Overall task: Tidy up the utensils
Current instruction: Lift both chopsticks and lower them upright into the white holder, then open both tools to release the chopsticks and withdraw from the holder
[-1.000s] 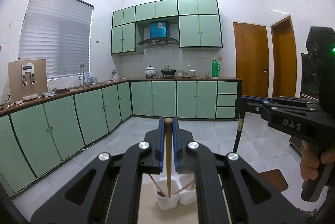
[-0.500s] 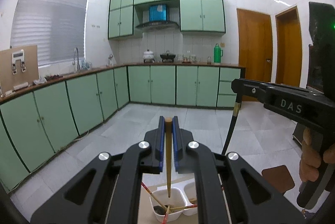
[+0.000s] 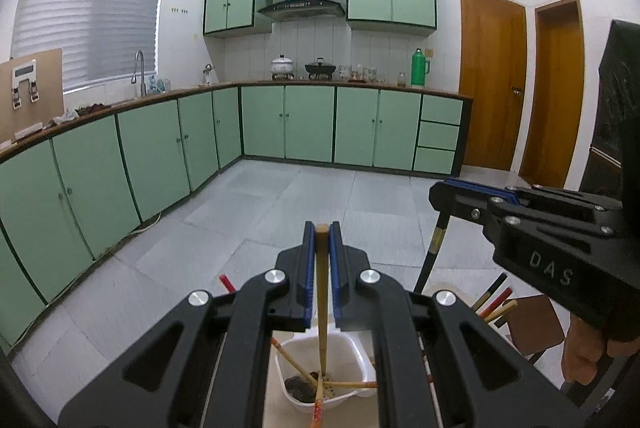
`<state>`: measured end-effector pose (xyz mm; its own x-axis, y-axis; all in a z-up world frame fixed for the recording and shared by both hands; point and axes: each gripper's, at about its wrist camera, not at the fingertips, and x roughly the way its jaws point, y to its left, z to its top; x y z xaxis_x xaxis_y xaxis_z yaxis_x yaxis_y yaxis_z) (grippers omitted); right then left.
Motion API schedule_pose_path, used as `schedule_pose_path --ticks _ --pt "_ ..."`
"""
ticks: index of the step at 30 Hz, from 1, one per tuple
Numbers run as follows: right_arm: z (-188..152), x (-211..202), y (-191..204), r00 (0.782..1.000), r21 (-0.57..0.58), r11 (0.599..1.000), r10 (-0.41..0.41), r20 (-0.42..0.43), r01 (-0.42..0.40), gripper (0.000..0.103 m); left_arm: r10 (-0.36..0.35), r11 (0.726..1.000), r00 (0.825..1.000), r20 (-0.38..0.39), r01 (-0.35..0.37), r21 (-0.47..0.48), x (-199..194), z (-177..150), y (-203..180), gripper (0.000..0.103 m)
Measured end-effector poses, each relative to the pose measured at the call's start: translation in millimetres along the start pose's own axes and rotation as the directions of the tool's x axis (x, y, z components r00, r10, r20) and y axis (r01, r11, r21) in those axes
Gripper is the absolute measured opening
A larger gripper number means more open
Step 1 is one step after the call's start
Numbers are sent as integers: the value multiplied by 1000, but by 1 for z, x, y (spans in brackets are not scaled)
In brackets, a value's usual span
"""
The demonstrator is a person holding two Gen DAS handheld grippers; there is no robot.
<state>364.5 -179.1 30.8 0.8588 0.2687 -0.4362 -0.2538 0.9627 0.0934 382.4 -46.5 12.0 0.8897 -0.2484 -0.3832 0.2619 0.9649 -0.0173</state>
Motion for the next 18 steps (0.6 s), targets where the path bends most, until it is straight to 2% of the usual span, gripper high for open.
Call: schedule_pose_path --ticks 12,18 --pt "-21 15 -2 997 -19 1000 -24 -70 22 6 0 1000 998 -62 0 5 15 -20 8 7" --pt "-23 8 -8 998 -11 1000 -27 -62 27 12 1 1000 997 -76 -1 2 16 -21 11 7"
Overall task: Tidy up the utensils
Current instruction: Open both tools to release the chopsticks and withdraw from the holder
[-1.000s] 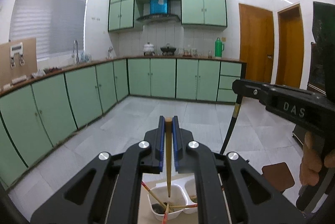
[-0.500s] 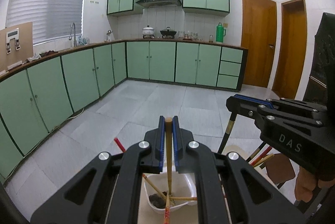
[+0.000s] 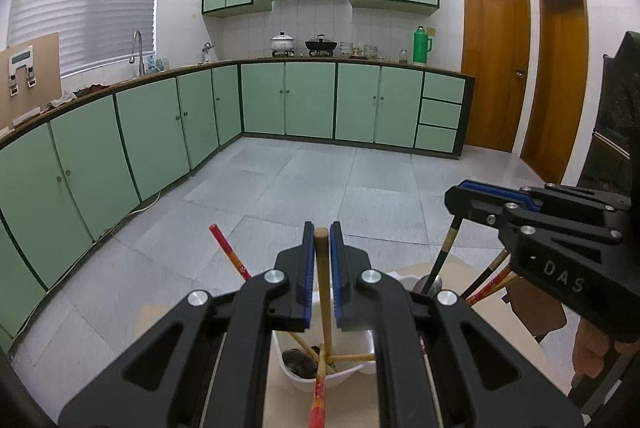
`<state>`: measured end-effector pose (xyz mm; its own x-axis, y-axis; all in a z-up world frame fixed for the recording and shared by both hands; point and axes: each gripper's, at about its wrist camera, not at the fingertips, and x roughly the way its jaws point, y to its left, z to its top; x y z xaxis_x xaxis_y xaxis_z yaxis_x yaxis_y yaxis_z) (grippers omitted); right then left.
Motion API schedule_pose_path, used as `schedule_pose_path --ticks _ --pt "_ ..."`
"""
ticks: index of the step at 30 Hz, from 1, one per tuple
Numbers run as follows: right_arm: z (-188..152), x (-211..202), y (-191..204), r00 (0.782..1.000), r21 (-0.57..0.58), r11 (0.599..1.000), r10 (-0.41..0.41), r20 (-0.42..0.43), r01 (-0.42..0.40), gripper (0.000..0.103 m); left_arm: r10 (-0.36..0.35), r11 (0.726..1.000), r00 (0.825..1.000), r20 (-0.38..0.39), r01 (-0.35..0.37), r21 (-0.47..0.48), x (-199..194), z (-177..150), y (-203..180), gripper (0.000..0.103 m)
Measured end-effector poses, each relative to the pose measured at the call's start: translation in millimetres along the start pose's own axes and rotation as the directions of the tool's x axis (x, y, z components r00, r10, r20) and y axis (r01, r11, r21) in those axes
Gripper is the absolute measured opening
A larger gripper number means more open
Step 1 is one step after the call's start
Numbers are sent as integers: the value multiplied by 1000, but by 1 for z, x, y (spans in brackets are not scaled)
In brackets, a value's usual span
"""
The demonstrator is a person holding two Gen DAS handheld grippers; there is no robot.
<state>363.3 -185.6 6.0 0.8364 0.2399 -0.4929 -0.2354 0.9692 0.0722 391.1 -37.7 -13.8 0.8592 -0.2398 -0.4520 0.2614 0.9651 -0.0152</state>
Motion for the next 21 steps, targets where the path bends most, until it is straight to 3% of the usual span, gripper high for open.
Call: schedule_pose_path --ticks 3,7,21 --pt "-1 -8 -5 1000 11 1000 -5 15 5 24 -2 1000 1000 2 2 -7 -5 0 1 10" --pt "-1 -26 -9 998 11 1000 -29 47 29 38 6 1000 1000 21 -6 -10 -18 2 3 27" --pt "-19 -101 -12 986 49 997 -66 153 59 80 20 999 996 87 -18 -27 -88 -7 -8 60"
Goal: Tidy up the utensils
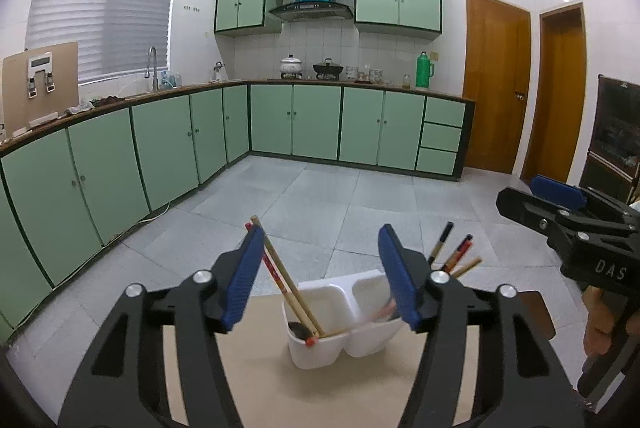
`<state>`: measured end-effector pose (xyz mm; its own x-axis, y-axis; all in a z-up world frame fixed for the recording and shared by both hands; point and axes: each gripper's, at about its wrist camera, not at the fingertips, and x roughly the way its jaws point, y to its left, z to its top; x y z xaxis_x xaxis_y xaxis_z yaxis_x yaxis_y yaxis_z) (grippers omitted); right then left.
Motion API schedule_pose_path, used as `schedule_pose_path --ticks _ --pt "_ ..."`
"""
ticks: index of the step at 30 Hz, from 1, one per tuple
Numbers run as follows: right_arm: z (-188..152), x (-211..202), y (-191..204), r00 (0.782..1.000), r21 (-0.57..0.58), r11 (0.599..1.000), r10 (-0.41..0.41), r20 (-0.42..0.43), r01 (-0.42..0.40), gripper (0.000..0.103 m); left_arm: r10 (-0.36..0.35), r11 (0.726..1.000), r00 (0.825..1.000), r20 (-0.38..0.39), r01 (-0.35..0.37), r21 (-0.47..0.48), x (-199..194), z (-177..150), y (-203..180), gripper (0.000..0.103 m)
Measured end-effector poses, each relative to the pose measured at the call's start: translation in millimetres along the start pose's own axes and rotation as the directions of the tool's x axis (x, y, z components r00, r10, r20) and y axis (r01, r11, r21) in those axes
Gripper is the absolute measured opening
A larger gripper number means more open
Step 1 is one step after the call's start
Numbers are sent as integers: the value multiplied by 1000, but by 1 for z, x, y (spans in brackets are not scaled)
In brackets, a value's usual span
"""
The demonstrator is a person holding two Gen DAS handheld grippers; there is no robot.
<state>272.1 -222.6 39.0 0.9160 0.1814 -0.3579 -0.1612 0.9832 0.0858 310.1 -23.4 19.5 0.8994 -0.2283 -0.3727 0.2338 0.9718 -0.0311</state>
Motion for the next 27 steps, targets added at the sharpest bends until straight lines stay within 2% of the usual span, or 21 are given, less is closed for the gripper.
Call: schedule_pose_path --ticks 9,17,27 --pt "-18 -48 -1 1000 46 999 7 20 -8 97 20 1000 1000 22 -21 5 -50 -15 -10 76" --pt "-38 -85 9 1000 26 1000 17 9 -17 97 43 999 999 9 -43 -16 -94 -40 -9 89" --pt "-62 -123 22 999 46 998 43 -2 -43 97 69 997 998 11 -68 -46 -149 -52 -11 93"
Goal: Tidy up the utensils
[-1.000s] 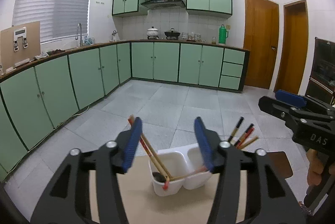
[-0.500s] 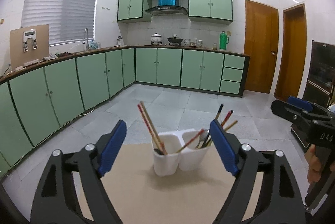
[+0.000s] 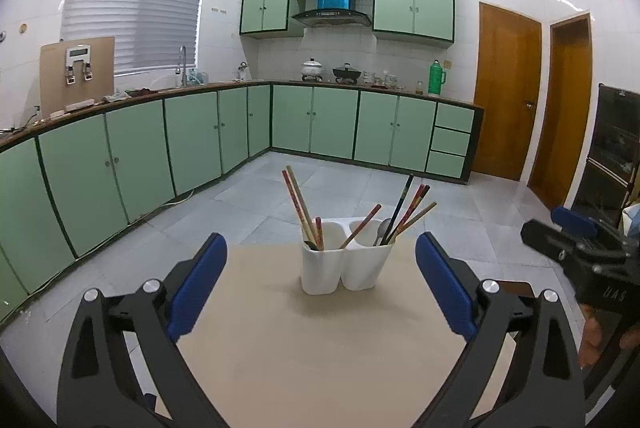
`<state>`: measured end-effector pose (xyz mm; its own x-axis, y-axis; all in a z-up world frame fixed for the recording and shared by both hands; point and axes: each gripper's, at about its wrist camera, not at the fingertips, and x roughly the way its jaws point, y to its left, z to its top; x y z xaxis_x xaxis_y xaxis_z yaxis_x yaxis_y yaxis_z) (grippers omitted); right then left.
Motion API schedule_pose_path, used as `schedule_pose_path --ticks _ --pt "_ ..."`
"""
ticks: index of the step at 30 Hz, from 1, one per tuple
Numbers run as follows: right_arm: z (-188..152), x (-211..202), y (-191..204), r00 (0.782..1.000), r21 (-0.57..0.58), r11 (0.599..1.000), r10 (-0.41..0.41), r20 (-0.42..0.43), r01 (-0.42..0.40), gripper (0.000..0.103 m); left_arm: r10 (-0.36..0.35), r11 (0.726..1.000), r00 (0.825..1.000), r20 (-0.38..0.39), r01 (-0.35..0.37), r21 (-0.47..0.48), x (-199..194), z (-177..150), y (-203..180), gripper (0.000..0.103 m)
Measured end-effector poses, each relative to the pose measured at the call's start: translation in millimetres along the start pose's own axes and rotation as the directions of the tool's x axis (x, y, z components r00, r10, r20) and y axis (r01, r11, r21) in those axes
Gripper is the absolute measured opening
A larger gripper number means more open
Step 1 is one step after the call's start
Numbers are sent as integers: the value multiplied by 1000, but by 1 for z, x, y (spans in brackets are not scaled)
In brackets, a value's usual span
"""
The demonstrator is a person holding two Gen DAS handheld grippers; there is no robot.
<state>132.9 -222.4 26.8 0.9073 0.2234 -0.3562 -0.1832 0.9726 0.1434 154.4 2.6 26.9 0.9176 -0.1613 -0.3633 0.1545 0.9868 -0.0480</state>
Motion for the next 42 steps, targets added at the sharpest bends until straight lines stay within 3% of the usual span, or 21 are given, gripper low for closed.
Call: schedule_pose_path --ticks 21,42 --pt "8 -75 47 996 -93 994 62 62 -56 97 36 999 998 57 -37 23 -88 1 -15 96" --pt "6 -85 51 995 -102 994 56 76 -48 97 36 999 996 84 -39 33 -111 -1 -15 96"
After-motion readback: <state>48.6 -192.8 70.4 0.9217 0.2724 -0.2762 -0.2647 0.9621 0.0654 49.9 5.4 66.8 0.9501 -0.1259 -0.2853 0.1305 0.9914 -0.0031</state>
